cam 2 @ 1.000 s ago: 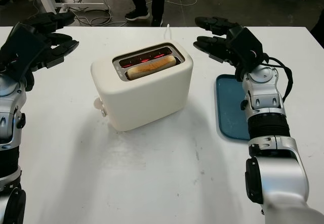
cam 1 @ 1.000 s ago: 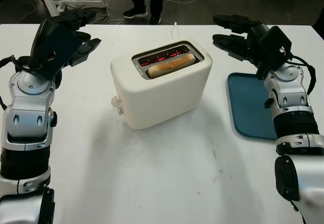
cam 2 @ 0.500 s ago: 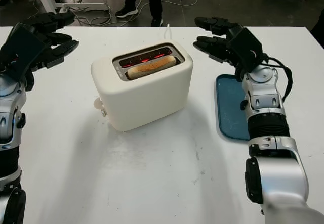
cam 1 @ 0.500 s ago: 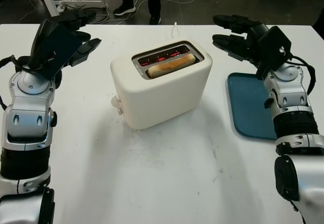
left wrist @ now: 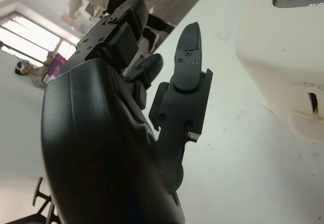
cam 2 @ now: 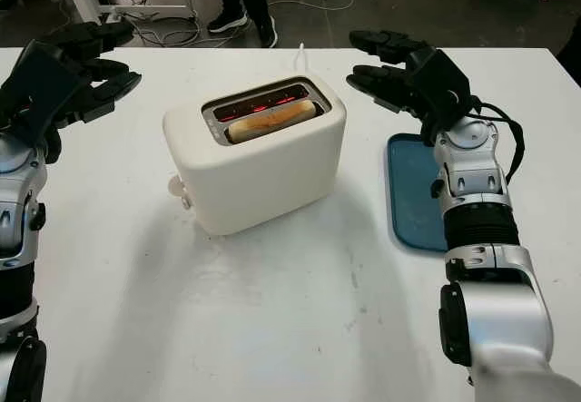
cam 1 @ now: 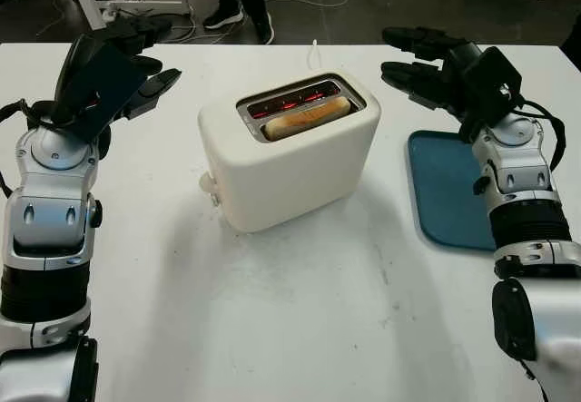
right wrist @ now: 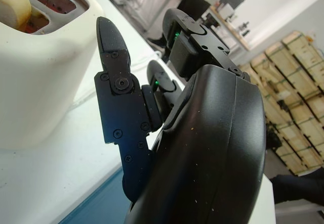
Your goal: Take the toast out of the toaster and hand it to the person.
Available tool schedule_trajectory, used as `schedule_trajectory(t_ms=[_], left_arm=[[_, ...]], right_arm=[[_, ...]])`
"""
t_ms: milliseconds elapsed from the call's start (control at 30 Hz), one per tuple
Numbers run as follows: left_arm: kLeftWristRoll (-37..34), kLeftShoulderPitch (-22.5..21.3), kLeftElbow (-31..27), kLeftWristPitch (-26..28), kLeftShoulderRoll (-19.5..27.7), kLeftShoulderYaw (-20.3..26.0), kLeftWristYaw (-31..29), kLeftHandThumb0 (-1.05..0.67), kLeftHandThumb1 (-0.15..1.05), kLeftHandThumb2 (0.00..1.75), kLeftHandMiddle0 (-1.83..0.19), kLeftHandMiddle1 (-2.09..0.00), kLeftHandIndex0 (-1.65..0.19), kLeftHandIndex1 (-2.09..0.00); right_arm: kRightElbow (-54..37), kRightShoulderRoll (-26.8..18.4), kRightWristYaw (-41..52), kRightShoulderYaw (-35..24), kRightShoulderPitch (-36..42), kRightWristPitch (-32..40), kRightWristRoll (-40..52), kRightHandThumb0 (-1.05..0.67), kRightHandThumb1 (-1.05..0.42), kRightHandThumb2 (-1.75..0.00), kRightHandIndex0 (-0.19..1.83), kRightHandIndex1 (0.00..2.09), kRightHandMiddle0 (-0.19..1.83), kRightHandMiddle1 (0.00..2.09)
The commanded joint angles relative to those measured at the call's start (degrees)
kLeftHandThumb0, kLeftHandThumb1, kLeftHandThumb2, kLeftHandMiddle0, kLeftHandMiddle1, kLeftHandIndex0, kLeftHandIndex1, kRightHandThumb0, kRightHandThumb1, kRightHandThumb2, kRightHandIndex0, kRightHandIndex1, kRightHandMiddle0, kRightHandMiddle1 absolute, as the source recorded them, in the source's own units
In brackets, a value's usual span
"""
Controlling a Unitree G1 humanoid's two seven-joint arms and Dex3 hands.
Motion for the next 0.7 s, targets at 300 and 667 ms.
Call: schedule_trajectory(t_ms=[300,667], left_arm=[[0.1,0.3,-0.6,0.9,0.1,0.4,0.3,-0.26,0.92,0.18,-0.25,-0.80,-0.56,-0.01],[-0.2,0.3,-0.4,0.6,-0.1,0.6,0.4,-0.29,0.92,0.16,-0.26,-0.79,-0.57,-0.01]], right_arm=[[-1.2,0.3,-0.5,0.3,0.5,0.3,0.2,-0.47,-0.90,0.00,0.62,0.01,0.59,0.00],[-1.5,0.2,-0.1,0.5,0.6,0.4,0.2,-0.44,-0.91,0.00,0.62,0.00,0.58,0.00]])
